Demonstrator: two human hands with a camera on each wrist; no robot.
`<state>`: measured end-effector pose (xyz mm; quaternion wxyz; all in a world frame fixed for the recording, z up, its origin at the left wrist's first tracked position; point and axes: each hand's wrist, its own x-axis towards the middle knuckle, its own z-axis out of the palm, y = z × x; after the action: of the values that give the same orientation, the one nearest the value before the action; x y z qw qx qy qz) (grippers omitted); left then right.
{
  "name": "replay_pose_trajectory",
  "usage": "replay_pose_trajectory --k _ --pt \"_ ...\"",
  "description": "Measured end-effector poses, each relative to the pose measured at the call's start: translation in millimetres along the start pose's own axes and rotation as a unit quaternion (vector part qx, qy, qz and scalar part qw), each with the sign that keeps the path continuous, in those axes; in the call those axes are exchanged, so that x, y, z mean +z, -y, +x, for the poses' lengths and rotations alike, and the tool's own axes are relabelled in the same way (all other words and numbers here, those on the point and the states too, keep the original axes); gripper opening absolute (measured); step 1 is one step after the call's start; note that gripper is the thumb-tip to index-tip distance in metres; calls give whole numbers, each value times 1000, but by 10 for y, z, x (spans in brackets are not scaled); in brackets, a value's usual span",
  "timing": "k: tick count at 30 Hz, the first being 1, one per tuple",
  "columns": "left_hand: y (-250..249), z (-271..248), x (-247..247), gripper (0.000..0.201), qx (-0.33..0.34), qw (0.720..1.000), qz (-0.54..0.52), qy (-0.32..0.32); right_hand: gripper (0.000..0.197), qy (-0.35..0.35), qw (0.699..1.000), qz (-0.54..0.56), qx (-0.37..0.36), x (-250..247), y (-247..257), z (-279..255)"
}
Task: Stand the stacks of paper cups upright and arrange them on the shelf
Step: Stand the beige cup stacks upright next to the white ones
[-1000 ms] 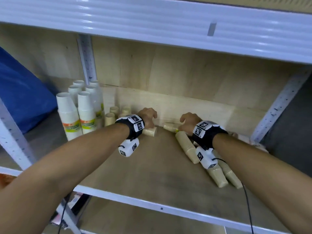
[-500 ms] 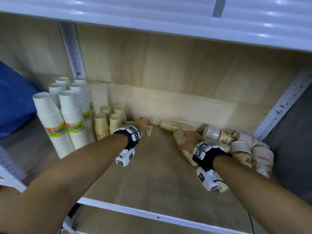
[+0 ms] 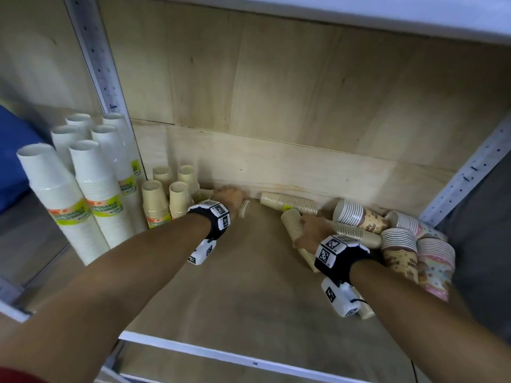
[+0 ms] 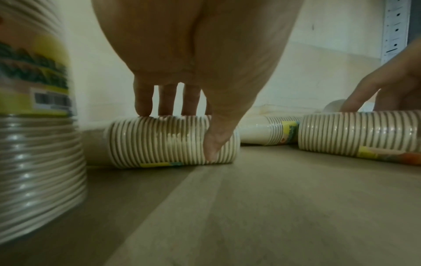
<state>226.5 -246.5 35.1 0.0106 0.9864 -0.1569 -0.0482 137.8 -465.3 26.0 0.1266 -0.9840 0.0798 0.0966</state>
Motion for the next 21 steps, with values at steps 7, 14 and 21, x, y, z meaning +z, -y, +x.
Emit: replay_pose_trajectory --k 7,14,21 --pt "-138 -73 -18 29 41 998 -44 12 83 -7 1000 25 9 20 -21 60" --pt "-331 -234 113 39 90 996 -26 1 88 -10 998 57 2 39 -39 31" --pt "-417 -399 172 48 110 994 -11 -20 88 -17 999 46 -9 67 -61 14"
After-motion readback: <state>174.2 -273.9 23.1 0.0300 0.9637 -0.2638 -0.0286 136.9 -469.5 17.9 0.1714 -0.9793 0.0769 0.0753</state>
